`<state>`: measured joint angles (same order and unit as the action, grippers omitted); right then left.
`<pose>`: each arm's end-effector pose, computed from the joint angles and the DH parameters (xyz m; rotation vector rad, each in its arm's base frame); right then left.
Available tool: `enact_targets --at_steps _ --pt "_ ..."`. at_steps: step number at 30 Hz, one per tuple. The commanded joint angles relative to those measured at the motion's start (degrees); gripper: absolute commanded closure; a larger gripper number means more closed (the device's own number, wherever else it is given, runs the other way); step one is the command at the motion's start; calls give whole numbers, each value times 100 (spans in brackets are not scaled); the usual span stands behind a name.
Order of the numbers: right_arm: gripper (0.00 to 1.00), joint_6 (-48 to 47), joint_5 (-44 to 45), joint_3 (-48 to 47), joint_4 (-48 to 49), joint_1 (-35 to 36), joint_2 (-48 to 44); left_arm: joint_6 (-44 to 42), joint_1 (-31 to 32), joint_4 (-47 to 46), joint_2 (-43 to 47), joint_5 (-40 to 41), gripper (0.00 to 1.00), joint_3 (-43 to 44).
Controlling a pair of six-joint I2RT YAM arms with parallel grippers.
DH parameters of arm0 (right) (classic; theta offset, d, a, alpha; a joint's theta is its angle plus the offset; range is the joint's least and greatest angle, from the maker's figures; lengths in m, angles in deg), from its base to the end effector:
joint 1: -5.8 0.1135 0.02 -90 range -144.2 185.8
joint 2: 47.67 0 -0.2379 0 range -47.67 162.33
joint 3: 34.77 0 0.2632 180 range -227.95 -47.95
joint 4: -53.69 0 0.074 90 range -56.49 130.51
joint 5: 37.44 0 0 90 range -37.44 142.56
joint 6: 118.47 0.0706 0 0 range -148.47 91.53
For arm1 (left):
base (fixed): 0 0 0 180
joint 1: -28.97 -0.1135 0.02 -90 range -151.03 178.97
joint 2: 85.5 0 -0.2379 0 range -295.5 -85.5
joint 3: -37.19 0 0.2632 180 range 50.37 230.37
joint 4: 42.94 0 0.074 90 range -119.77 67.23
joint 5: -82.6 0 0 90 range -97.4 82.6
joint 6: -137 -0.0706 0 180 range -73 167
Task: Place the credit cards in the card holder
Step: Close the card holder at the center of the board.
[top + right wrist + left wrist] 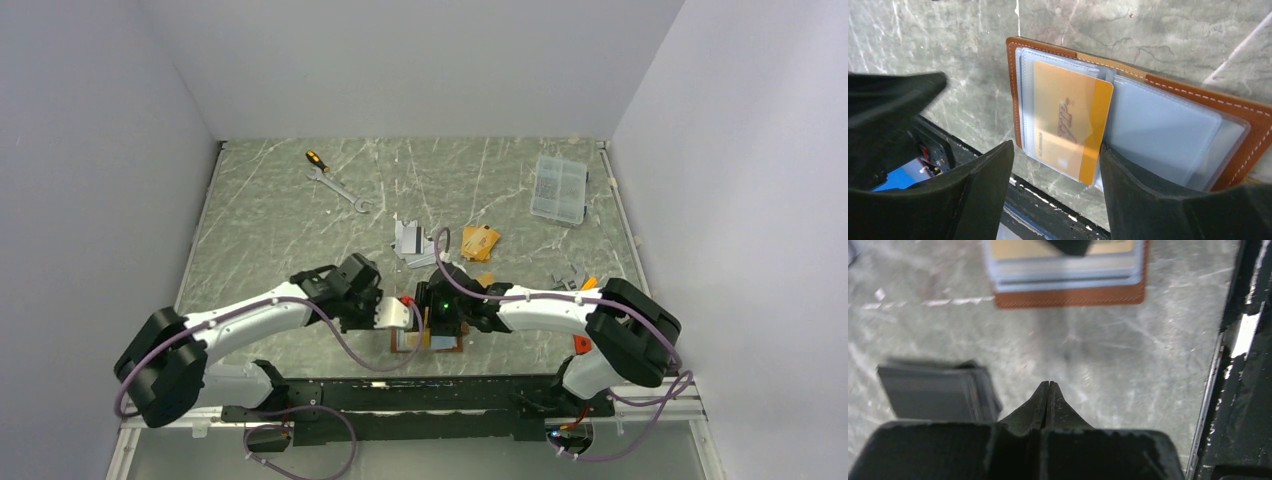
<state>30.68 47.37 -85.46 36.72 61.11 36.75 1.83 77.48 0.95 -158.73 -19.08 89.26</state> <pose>0.1696 0.2562 0.0924 0.0469 2.7089 0.8798 0.1597 -0.2021 0.1165 2.0098 1.8010 -0.2932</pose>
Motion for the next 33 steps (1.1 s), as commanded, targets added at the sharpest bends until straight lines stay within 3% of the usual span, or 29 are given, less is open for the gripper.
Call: enact_targets --at_steps 1,11,24,28,33 --pt "32 11 512 -257 -810 184 80 -17 -780 271 552 -675 100 14" --pt "26 -63 1323 -1505 -2077 730 880 -322 -2057 1064 1362 -879 100 19" --pt "22 -7 2354 -3251 -3849 1361 2241 -274 -2460 1435 1920 -1014 100 15" --pt "27 126 2643 -3567 -4177 1459 2479 -286 -2485 1481 2084 -985 100 -54" --pt "43 146 2865 -3821 -4350 1559 2535 -316 -2521 1550 2095 -1009 100 -49"
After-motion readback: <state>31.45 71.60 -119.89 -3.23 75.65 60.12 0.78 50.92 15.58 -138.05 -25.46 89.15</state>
